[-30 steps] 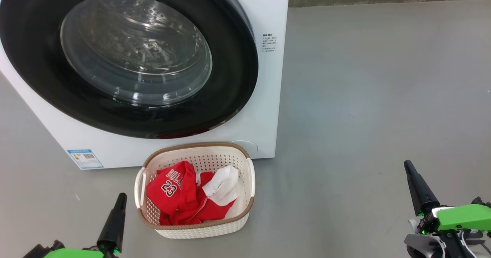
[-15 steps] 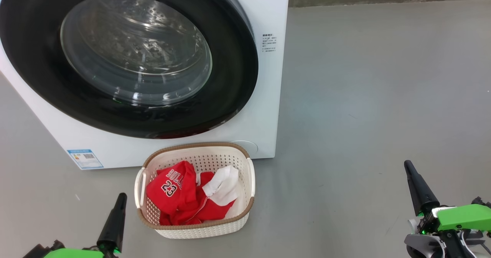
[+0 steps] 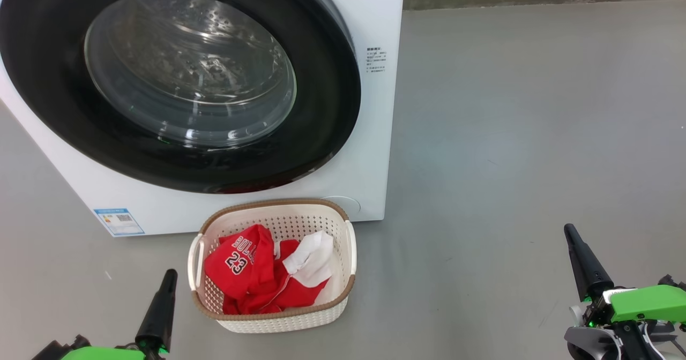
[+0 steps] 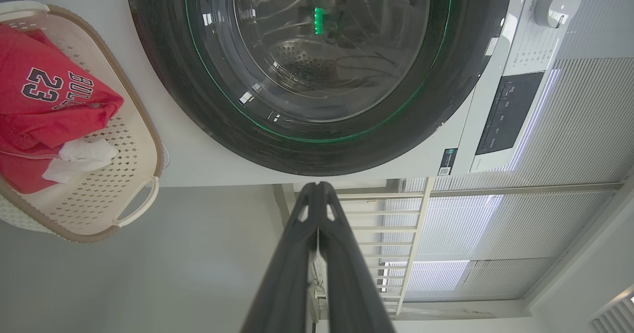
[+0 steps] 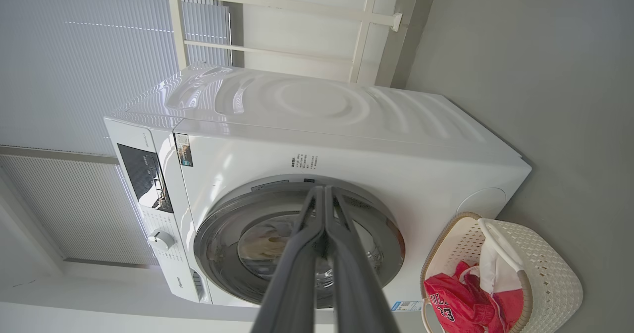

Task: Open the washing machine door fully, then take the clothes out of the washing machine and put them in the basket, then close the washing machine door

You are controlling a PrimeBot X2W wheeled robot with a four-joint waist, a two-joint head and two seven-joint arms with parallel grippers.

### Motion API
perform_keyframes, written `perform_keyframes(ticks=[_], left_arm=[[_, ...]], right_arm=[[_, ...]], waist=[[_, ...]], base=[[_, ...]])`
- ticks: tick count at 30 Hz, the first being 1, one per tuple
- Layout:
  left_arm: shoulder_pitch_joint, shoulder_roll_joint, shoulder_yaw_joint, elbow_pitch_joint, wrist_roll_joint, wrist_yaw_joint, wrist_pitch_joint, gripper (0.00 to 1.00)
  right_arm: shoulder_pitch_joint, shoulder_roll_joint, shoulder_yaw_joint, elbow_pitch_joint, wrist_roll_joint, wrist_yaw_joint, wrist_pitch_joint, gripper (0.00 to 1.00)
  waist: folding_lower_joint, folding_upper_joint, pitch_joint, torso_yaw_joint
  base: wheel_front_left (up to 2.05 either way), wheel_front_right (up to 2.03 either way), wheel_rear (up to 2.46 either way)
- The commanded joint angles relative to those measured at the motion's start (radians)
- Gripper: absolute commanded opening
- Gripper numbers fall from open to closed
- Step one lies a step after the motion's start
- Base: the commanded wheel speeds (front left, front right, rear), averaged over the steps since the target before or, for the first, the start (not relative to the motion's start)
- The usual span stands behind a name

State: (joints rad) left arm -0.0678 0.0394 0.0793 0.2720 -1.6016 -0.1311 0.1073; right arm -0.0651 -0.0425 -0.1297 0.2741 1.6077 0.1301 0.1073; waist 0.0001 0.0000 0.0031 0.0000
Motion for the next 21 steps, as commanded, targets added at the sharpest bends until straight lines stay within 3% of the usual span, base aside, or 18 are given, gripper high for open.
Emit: perform_keyframes(ticks=[1, 21], left_arm=[[-0.04, 0.011, 0.035, -0.027, -0.007, 0.0, 0.006, 0.0], [-0.04, 0.011, 0.035, -0.027, -0.007, 0.0, 0.006, 0.0]], right_arm=[[-0.043, -0.008, 0.016, -0.029, 0.001, 0.001, 0.006, 0.0], [-0.043, -0.008, 0.015, -0.029, 0.0, 0.001, 0.006, 0.0]], waist=[[0.0, 0.0, 0.0, 0.0], [0.0, 0.0, 0.0, 0.0]], base=[[0.0, 0.0, 0.0], [0.0, 0.0, 0.0]])
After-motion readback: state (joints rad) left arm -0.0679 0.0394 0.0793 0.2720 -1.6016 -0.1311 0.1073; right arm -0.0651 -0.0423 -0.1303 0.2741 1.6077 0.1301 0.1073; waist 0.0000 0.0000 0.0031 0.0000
